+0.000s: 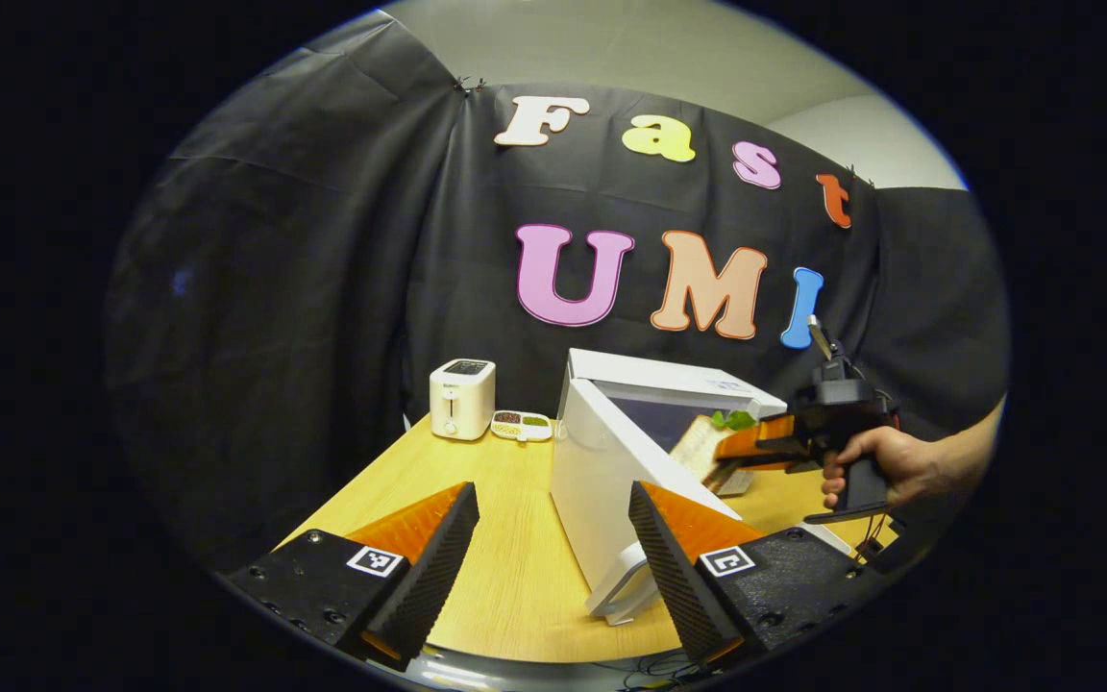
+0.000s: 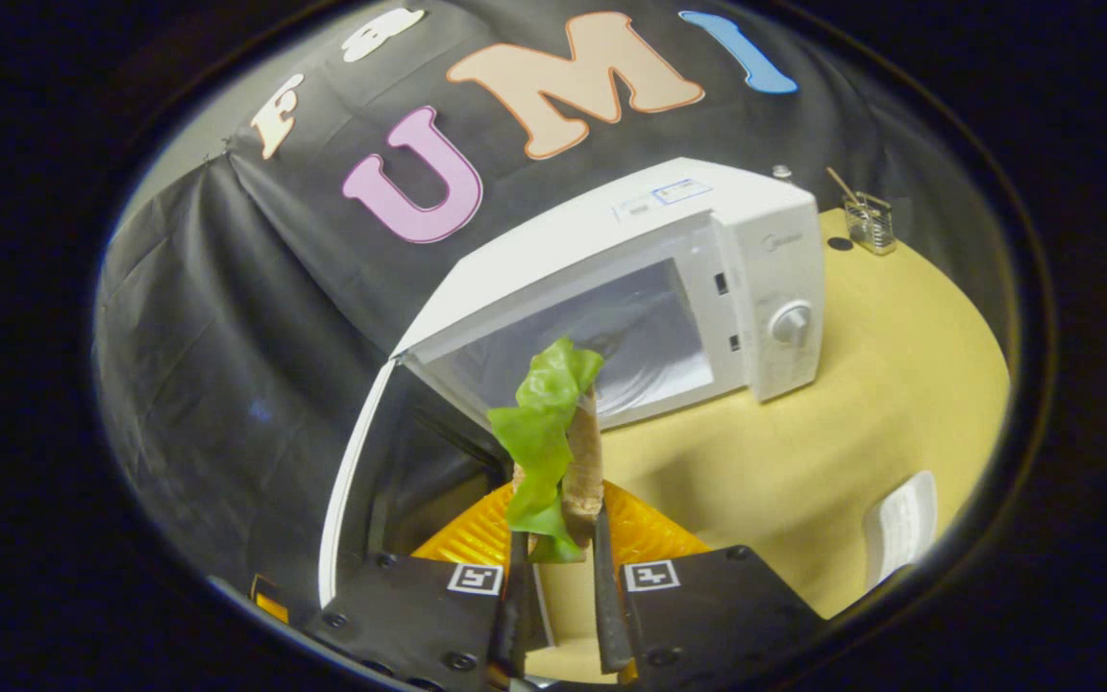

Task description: Open the microwave oven with the left hand, put the food in, and close the microwave oven.

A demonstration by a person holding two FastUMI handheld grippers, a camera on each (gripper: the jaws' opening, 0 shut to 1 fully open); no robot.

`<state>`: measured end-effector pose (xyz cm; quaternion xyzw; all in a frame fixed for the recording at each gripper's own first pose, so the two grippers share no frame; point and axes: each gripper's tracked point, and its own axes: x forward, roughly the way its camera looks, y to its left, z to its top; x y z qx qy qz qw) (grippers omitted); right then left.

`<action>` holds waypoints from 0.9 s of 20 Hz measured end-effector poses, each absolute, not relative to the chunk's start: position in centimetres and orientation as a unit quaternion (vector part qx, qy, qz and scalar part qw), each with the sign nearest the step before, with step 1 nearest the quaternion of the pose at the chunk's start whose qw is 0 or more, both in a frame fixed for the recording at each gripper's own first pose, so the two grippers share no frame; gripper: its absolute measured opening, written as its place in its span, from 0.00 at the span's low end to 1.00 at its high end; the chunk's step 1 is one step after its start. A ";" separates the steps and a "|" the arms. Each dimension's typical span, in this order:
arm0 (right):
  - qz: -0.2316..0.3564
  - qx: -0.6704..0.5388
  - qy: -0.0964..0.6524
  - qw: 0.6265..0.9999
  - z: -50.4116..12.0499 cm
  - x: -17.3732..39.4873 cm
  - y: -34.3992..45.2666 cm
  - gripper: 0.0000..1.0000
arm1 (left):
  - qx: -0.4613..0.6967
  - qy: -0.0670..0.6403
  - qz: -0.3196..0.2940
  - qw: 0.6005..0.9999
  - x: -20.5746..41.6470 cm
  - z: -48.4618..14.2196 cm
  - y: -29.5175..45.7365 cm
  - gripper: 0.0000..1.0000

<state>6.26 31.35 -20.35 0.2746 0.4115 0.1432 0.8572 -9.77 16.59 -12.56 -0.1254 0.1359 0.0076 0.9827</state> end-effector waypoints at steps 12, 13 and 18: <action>-0.034 0.444 0.347 0.826 -26.7 19.7 34.8 0.31 | -0.147 0.140 0.049 0.978 -12.8 -12.6 19.7 0.94; -0.047 0.454 0.345 0.820 -27.3 20.4 34.9 0.31 | -0.143 0.141 0.049 0.978 -12.7 -12.7 19.7 0.94; -0.079 0.499 0.333 0.796 -29.3 22.8 35.5 0.31 | -0.128 0.154 0.065 0.978 -13.9 -12.7 20.5 0.96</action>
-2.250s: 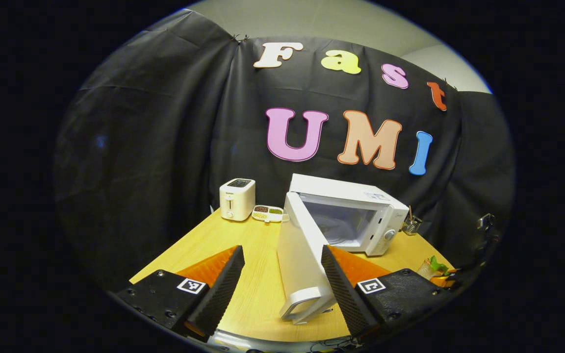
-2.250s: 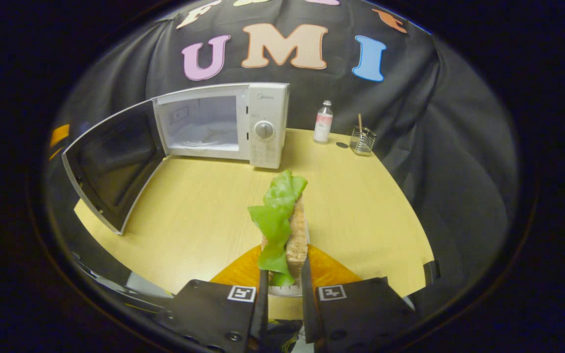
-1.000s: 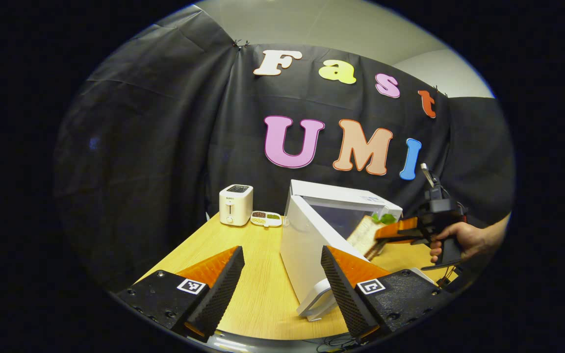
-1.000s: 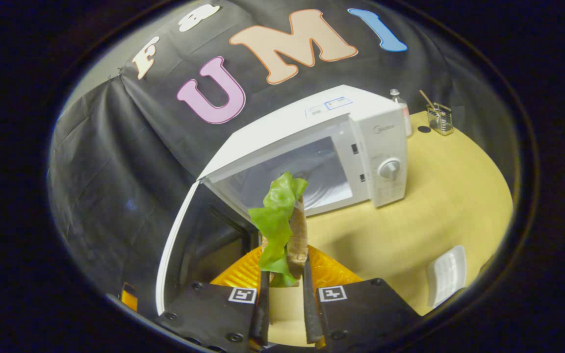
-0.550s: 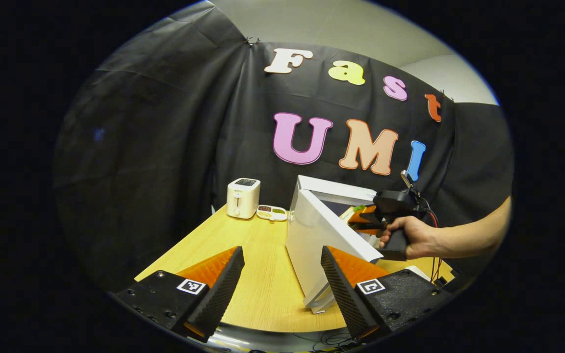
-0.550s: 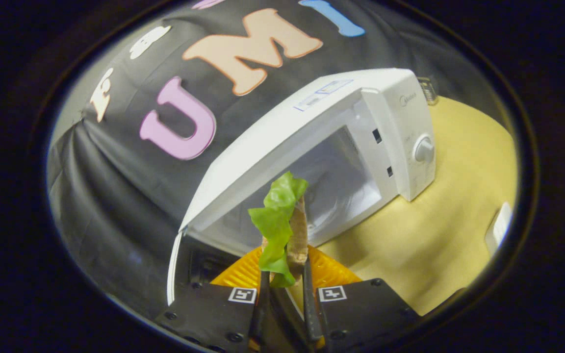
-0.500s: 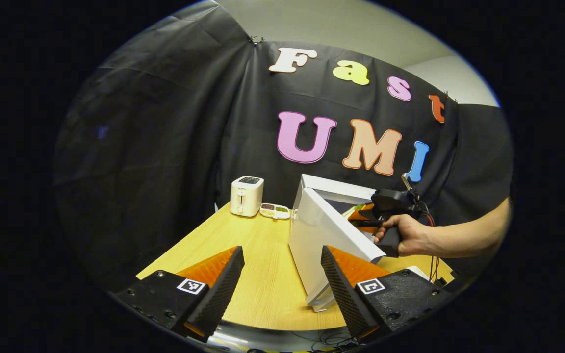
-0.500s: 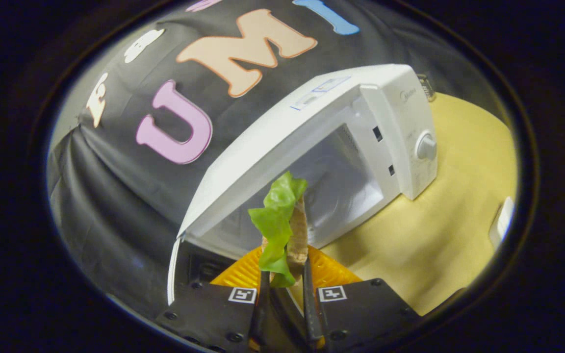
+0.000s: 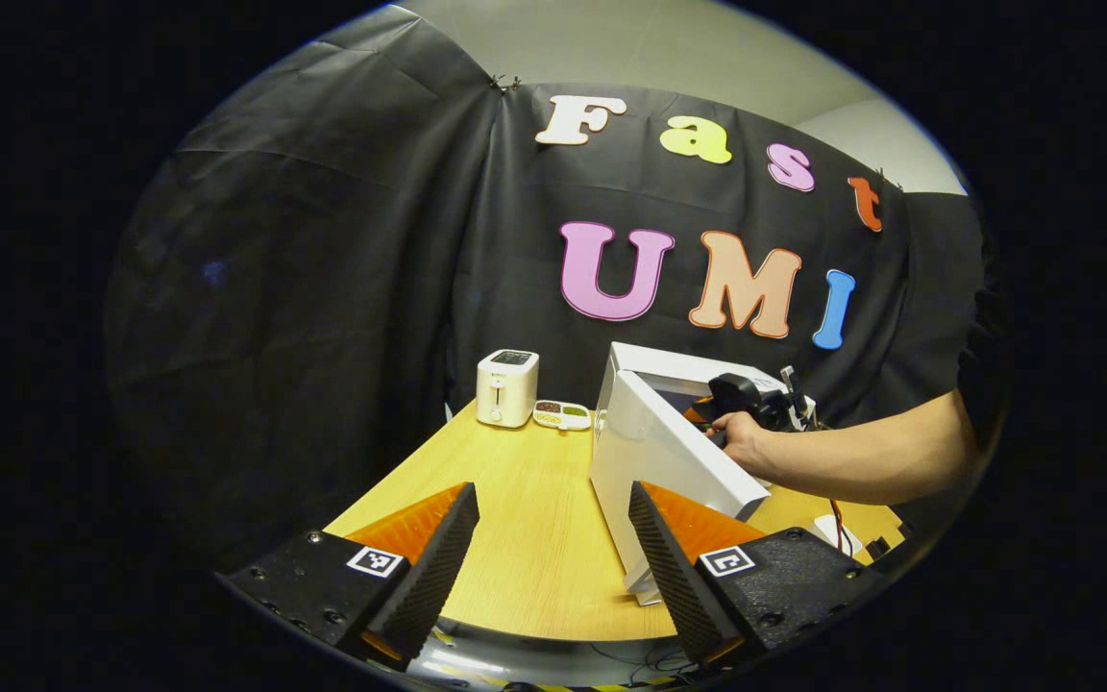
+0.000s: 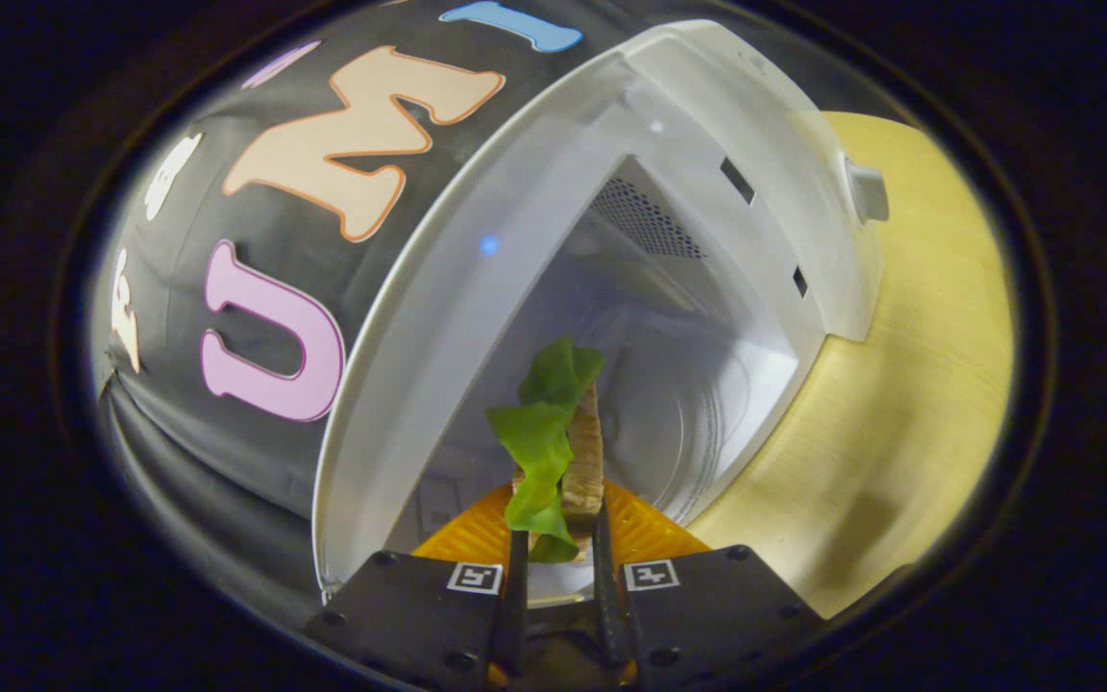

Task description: Open the microwave oven with the left hand, put the food in, and close the microwave oven.

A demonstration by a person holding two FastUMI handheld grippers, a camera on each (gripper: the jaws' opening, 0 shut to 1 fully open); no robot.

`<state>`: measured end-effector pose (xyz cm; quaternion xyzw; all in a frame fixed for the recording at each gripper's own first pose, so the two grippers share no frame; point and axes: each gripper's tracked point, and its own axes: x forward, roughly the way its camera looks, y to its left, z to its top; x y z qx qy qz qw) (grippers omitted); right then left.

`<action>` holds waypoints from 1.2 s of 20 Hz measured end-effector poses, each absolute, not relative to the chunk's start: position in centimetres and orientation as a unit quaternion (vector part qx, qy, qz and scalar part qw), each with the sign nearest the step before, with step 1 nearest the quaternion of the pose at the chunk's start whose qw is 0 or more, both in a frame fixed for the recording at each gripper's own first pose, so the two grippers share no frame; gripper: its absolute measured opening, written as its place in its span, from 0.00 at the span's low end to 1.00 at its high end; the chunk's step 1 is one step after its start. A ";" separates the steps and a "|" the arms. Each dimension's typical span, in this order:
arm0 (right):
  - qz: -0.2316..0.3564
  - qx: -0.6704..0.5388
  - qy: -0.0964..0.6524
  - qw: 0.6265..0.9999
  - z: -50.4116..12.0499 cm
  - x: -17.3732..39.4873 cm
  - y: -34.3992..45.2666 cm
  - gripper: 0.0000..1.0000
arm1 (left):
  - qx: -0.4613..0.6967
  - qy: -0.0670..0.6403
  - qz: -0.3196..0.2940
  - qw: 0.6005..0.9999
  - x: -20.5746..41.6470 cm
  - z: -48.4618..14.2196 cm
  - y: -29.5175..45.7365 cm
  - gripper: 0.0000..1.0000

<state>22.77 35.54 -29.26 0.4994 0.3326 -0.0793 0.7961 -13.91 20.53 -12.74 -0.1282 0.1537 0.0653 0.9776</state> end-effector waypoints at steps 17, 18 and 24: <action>-0.073 0.365 0.371 0.850 -34.1 21.7 33.7 0.80 | -0.129 0.165 0.043 0.977 -13.2 -12.8 18.7 0.96; -0.072 0.365 0.374 0.850 -34.2 21.6 33.7 0.90 | -0.128 0.164 0.043 0.977 -13.3 -12.7 18.8 0.96; -0.065 0.325 0.374 0.866 -33.7 20.9 32.2 0.88 | -0.127 0.159 0.052 0.978 -13.7 -12.5 19.2 0.96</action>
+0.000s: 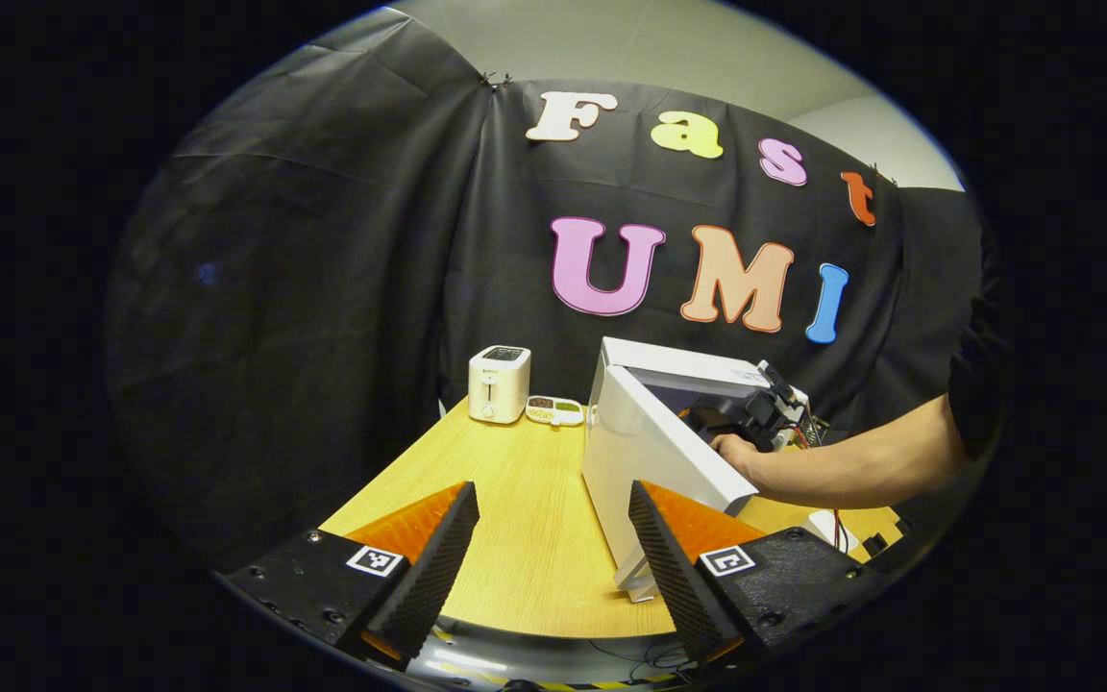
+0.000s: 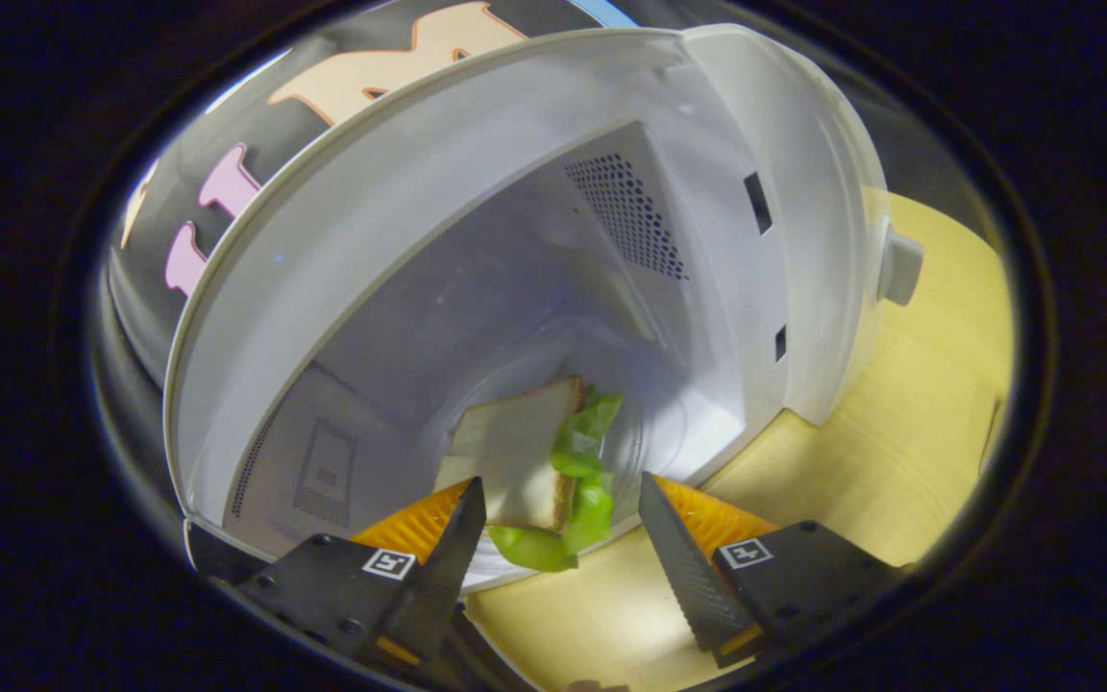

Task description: Open the microwave oven with the left hand, put the food in, and close the microwave oven.

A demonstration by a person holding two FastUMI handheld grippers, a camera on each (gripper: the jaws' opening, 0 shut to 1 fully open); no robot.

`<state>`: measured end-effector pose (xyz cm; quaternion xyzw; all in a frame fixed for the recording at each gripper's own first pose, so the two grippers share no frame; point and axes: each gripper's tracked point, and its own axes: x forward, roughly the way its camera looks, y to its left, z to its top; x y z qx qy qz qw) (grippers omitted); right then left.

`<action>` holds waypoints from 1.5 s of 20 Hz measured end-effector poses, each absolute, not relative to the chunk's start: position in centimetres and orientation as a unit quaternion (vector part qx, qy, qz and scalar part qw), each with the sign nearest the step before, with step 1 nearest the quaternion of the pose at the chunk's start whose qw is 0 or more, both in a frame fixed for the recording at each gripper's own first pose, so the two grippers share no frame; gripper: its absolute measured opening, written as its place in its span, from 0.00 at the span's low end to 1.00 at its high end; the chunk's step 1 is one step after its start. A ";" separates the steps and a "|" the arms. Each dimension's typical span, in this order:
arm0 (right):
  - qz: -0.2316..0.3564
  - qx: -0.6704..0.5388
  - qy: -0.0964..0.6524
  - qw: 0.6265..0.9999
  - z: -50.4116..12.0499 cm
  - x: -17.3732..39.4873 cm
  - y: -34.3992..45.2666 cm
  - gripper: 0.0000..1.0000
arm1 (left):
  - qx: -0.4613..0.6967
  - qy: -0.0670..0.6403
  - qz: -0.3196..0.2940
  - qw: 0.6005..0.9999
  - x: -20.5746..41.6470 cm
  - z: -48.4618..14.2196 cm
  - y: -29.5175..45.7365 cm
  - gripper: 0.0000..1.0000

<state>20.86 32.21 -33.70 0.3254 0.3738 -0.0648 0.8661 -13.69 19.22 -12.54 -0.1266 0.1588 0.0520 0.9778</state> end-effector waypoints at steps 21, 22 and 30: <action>0.109 0.072 0.137 0.982 -11.9 11.0 20.5 0.88 | -0.040 0.221 0.090 0.970 -10.1 -19.2 19.6 0.01; 0.108 0.064 0.130 0.984 -11.4 10.5 19.5 0.88 | -0.025 0.219 0.082 0.972 -9.5 -19.4 19.3 0.01; 0.100 0.007 0.103 0.990 -8.2 9.2 13.8 0.88 | 0.036 0.242 0.017 0.970 -7.6 -22.7 15.0 0.01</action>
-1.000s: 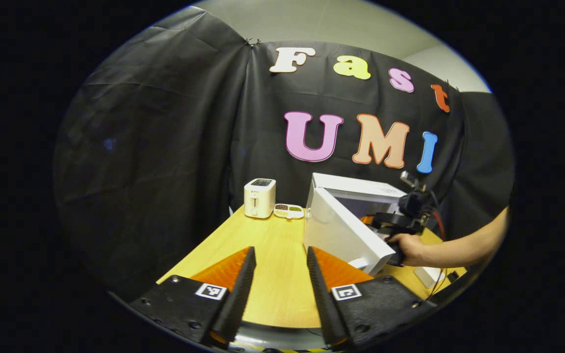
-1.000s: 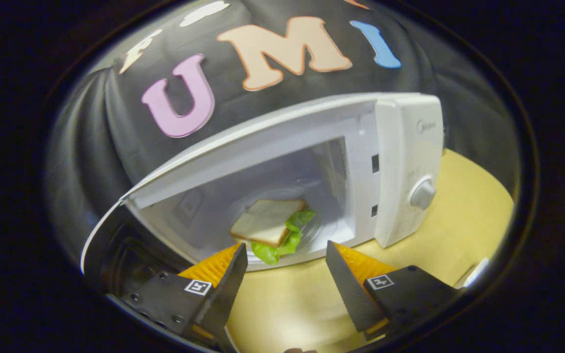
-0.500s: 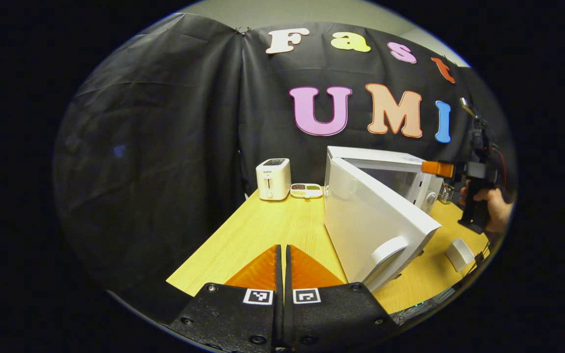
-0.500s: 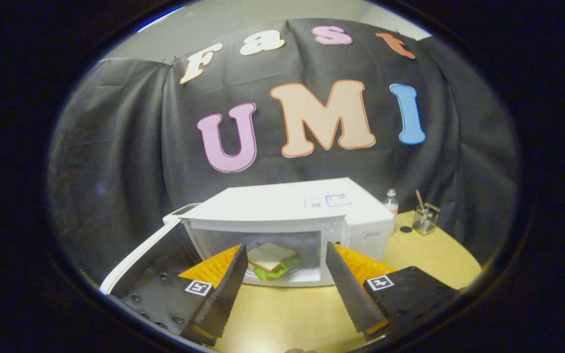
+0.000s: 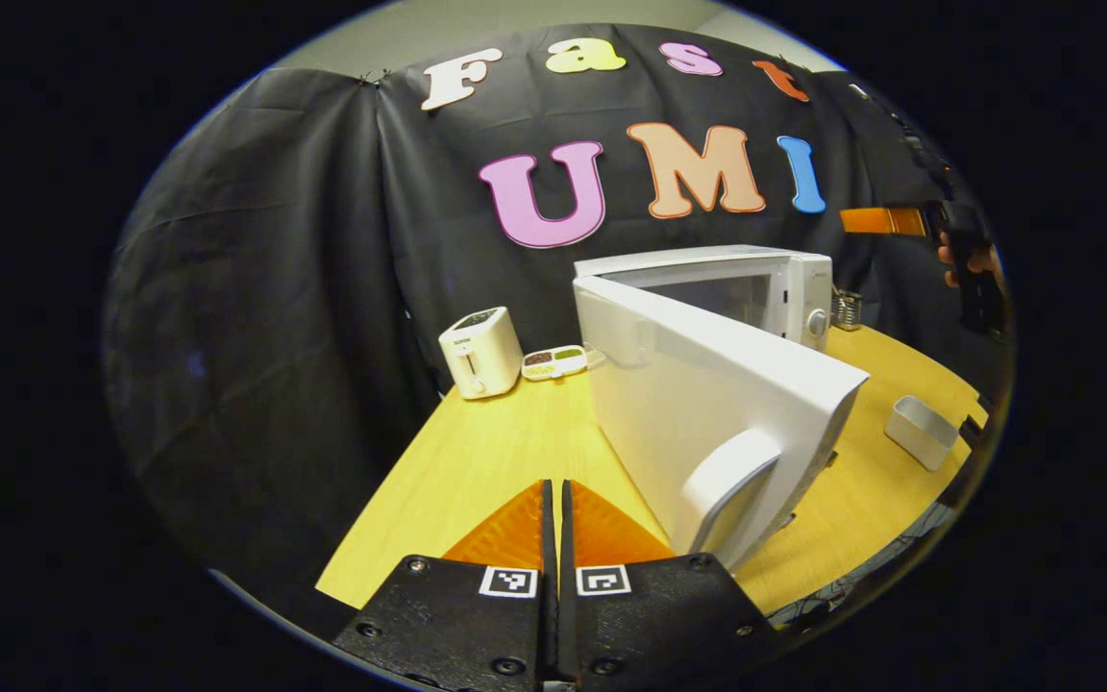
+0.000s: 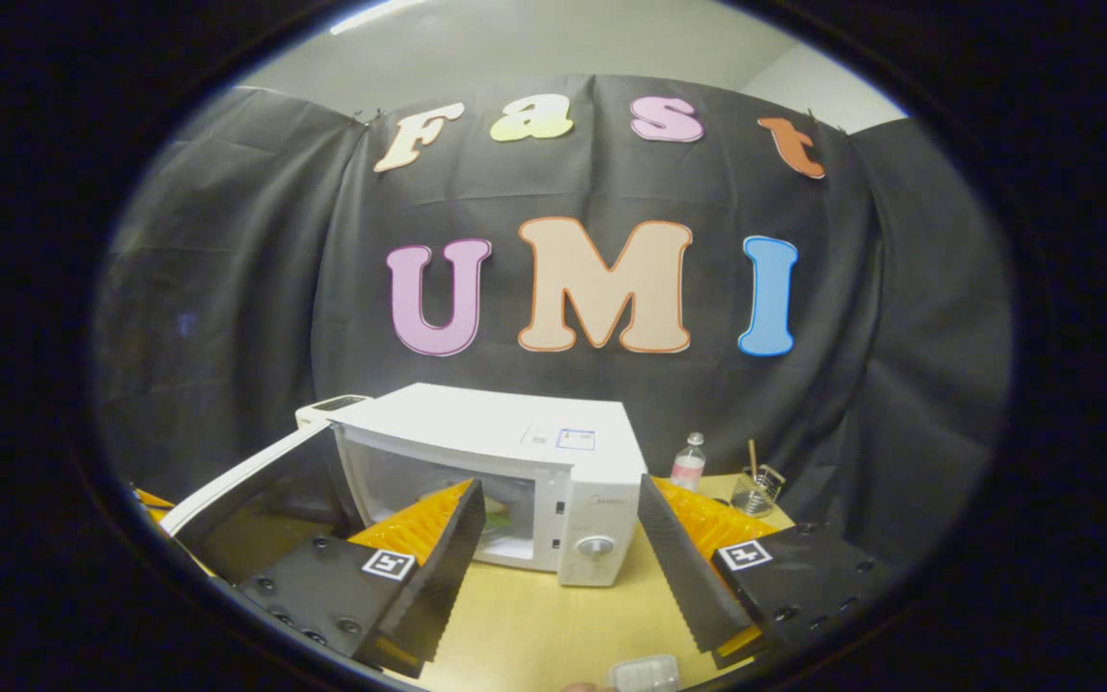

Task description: Open the microwave oven with the left hand, put the food in, and close the microwave oven.

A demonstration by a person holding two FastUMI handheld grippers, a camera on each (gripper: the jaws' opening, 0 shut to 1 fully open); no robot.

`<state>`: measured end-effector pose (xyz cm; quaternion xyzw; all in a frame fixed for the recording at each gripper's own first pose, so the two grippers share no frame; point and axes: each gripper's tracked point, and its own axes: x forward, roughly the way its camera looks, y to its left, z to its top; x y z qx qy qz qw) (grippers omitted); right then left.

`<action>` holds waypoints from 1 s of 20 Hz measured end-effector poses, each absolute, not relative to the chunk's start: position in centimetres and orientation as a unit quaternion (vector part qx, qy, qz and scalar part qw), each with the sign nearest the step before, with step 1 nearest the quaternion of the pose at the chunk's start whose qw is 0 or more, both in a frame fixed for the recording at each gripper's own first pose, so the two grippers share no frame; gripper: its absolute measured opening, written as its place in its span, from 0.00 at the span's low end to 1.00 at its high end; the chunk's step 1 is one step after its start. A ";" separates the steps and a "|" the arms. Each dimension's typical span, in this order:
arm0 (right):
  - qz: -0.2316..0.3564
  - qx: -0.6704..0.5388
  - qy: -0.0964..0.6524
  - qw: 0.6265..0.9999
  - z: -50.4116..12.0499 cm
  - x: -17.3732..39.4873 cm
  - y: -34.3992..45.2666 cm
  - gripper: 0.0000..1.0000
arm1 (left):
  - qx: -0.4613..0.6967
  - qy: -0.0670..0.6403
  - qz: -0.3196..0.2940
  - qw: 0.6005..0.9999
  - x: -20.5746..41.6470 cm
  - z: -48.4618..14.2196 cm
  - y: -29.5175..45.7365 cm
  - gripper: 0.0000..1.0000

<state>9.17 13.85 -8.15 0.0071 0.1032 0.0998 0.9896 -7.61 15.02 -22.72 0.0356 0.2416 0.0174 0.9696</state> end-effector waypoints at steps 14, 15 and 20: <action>0.096 -0.021 0.088 0.991 -6.6 8.7 9.4 0.96 | 0.055 0.239 -0.063 0.967 -4.3 -22.4 6.5 0.01; 0.094 -0.023 0.086 0.992 -6.5 8.8 8.8 0.96 | 0.058 0.238 -0.071 0.967 -4.0 -22.3 5.8 0.01; 0.081 -0.009 0.091 0.993 -5.9 9.1 6.2 0.96 | 0.059 0.228 -0.103 0.966 -2.3 -22.0 2.0 0.01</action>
